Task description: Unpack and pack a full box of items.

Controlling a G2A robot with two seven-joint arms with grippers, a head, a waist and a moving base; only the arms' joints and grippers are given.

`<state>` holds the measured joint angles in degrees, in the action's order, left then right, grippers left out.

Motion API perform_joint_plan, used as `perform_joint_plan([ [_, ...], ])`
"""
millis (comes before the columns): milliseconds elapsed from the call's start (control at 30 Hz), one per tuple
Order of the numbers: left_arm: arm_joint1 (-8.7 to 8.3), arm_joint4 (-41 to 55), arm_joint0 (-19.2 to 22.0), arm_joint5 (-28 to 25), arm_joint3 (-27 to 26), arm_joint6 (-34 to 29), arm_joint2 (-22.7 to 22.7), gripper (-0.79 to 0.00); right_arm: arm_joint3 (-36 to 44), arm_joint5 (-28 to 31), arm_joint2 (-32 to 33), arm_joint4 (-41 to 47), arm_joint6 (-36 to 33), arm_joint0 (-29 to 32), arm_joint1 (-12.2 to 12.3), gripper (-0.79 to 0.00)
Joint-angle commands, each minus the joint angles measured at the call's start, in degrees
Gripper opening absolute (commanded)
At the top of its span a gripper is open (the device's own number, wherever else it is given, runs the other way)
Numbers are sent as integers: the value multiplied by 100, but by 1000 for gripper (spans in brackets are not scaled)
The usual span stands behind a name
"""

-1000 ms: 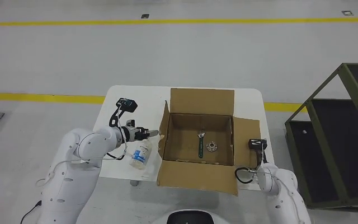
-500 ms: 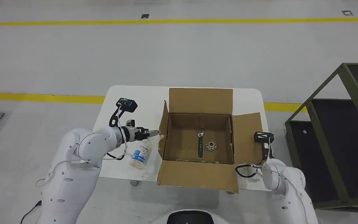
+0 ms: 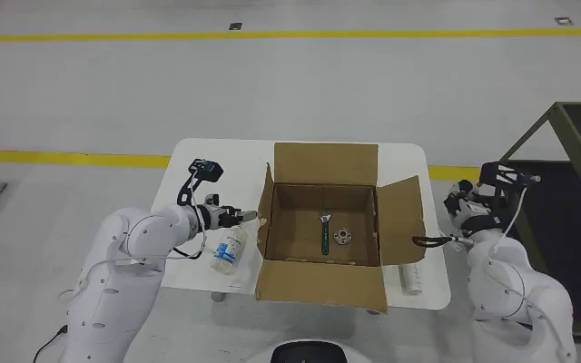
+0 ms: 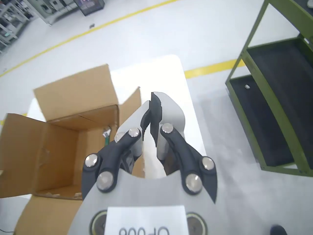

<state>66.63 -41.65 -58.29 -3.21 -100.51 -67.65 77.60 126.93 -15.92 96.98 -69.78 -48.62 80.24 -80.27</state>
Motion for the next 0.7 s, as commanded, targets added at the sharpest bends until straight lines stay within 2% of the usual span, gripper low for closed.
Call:
perform_joint_plan([
  [0,0,0,0,0,0,0,0,0,-2,-35,-345,-34,-53,-153,-10,-785],
  [133,0,0,0,0,0,0,0,0,-626,-155,-1396,-608,-431,-643,-46,-785],
  [233,0,0,0,0,0,0,0,0,-1402,-324,-2176,-1137,-646,-1059,-103,-785],
  [267,0,0,0,0,0,0,0,0,-1662,-400,-2388,-1068,-750,-1141,-135,-785],
  [367,0,0,0,0,0,0,0,0,-2375,-554,-2687,-984,-899,-1417,-197,-785],
  [667,-81,-861,-393,280,-360,901,330,0,-4199,-569,-3344,-1077,-1203,-2077,-351,-785],
])
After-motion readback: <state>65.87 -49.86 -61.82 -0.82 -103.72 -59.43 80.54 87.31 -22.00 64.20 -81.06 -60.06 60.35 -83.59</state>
